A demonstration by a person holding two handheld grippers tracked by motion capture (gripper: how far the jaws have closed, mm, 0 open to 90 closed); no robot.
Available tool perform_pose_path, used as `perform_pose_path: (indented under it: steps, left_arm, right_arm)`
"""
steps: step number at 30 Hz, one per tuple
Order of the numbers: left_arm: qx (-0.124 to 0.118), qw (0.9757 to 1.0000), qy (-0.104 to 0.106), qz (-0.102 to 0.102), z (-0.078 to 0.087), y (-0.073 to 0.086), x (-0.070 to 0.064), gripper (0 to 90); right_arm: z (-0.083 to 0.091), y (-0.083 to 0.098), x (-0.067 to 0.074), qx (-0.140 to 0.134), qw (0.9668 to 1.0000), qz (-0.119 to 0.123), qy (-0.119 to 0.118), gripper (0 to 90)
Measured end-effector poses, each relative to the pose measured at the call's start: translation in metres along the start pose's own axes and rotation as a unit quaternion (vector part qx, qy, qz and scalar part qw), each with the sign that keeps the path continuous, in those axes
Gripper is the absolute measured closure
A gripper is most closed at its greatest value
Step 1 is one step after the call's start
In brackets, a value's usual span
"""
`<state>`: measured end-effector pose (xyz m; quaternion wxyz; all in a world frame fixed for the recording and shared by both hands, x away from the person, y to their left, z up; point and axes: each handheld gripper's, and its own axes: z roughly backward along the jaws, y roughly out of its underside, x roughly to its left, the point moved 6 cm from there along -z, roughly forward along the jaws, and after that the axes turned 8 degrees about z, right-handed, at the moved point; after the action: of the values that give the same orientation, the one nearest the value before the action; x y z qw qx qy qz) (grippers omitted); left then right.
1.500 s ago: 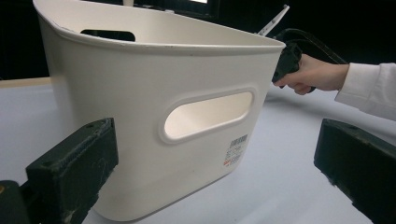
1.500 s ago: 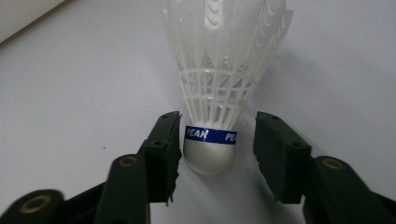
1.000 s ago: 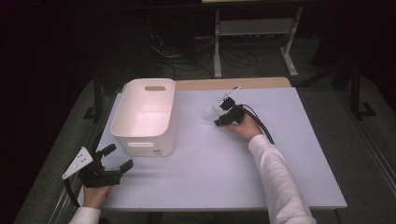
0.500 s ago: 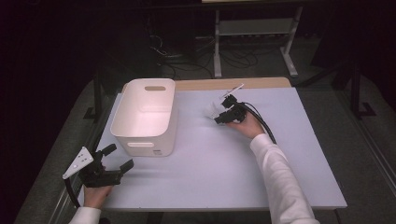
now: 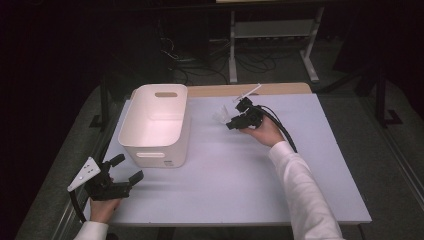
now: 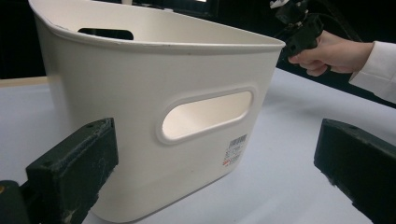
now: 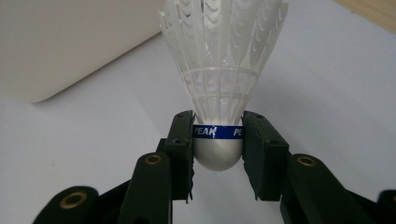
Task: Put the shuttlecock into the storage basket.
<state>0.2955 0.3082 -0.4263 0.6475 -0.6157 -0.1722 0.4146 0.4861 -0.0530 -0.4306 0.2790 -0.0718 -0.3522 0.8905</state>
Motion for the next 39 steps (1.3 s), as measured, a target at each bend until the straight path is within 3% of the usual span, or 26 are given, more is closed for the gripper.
perform_pose_path:
  steps: [14,39]
  left_arm:
    - [0.0,1.0,0.0,0.001,0.0,0.0,0.0,0.0]
    - [0.0,1.0,-0.001,0.001,0.0,0.0,0.0,0.0]
  right_arm:
    - [0.022,-0.021,0.018,-0.023,0.9992,0.031,0.002,63.9]
    - [0.046,-0.037,0.036,-0.06,0.997,0.048,-0.004,63.9]
